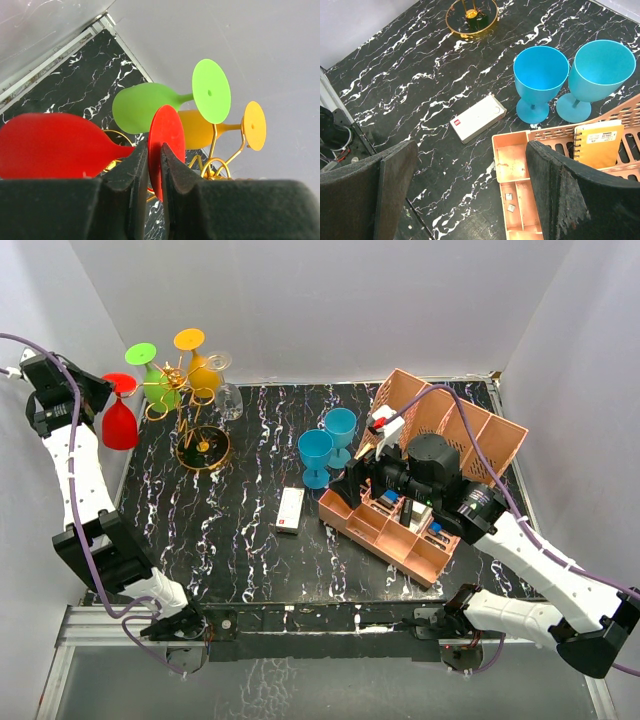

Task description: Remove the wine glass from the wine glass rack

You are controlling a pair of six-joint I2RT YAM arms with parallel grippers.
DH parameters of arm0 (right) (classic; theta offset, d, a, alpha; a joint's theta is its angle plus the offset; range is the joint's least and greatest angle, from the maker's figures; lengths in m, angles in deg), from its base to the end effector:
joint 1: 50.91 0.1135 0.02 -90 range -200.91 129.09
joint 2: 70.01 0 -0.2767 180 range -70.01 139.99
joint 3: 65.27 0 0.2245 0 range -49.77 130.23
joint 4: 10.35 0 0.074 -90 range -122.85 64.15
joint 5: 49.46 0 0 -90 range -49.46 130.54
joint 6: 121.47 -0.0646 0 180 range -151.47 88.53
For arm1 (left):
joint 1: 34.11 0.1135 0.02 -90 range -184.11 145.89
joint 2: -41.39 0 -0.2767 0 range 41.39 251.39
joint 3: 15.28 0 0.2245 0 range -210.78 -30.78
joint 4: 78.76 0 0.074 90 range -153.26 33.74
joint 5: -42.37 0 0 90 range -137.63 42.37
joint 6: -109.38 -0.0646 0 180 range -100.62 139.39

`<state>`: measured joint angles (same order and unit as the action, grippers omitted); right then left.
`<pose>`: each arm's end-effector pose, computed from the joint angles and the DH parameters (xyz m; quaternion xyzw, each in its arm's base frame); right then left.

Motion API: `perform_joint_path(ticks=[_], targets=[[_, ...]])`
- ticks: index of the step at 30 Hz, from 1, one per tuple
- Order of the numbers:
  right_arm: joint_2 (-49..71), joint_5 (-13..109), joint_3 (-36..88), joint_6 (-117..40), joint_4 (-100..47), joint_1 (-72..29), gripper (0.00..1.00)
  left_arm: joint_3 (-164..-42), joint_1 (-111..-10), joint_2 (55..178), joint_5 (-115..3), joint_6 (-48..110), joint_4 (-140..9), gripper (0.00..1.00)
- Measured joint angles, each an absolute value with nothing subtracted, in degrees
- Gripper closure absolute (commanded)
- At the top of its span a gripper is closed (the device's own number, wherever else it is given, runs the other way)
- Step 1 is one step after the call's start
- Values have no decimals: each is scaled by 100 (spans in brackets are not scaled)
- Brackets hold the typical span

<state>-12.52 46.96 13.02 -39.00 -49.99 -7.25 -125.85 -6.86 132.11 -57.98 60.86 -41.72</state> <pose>0.1483 0.1515 0.3819 -0.2828 0.7619 0.2920 0.5042 0.3307 0.1573 0.4258 -0.4083 0.6919 -0.1452 0.5775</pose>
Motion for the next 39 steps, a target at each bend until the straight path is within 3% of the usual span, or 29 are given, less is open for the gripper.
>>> perform_joint_path(ticks=[6, 39], targets=[[-1287, 4694, 1302, -3897, -4999, -725, 1, -12659, -690, 13211, -5877, 6097, -4176, 100], [-1394, 4670, 1302, -3886, -4999, -725, 1, -12703, -706, 13213, -6898, 7249, -4566, 100]])
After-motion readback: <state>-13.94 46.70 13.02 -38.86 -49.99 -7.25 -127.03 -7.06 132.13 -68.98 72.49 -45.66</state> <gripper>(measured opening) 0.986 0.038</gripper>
